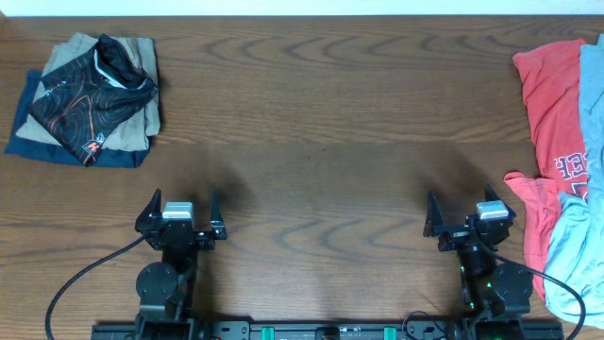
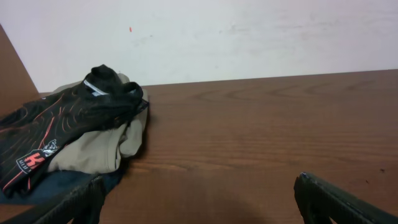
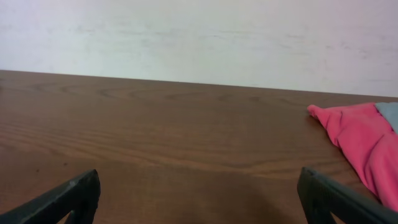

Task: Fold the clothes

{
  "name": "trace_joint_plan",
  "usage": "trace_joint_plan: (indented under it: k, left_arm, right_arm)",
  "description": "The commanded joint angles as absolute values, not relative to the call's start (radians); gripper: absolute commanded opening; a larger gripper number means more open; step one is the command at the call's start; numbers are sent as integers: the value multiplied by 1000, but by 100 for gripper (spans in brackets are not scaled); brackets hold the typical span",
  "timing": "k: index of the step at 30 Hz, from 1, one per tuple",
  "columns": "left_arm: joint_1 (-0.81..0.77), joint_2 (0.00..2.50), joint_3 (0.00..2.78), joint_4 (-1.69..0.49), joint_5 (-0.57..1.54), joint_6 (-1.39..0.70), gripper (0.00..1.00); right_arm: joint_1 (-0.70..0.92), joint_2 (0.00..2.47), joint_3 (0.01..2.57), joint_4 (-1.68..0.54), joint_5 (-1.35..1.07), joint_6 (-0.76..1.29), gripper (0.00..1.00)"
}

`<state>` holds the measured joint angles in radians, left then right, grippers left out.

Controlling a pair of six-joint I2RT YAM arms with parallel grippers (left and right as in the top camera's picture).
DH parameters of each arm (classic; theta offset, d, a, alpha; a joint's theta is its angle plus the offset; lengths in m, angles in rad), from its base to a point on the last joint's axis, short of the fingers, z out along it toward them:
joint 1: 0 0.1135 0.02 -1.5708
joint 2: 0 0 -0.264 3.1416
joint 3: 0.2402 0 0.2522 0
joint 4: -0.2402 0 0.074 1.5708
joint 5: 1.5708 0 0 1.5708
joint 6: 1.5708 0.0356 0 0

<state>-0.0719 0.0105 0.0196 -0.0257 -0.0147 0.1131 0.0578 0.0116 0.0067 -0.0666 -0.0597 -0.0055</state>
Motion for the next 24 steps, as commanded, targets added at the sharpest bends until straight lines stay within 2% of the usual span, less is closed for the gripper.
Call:
trace_joint_plan:
  k: [1, 7, 14, 24]
  left_arm:
    - [-68, 4, 4, -66, -35, 125, 98]
    - [-68, 4, 4, -67, -34, -12, 98]
    - [-68, 33, 53, -76, 65, -21, 98]
    - [-68, 351, 340, -231, 79, -21, 97]
  right_arm:
    - [66, 7, 6, -71, -58, -15, 99]
    - [65, 9, 6, -69, -71, 131, 99]
    - [65, 20, 21, -94, -72, 157, 99]
    - [65, 189, 262, -358, 61, 191, 99]
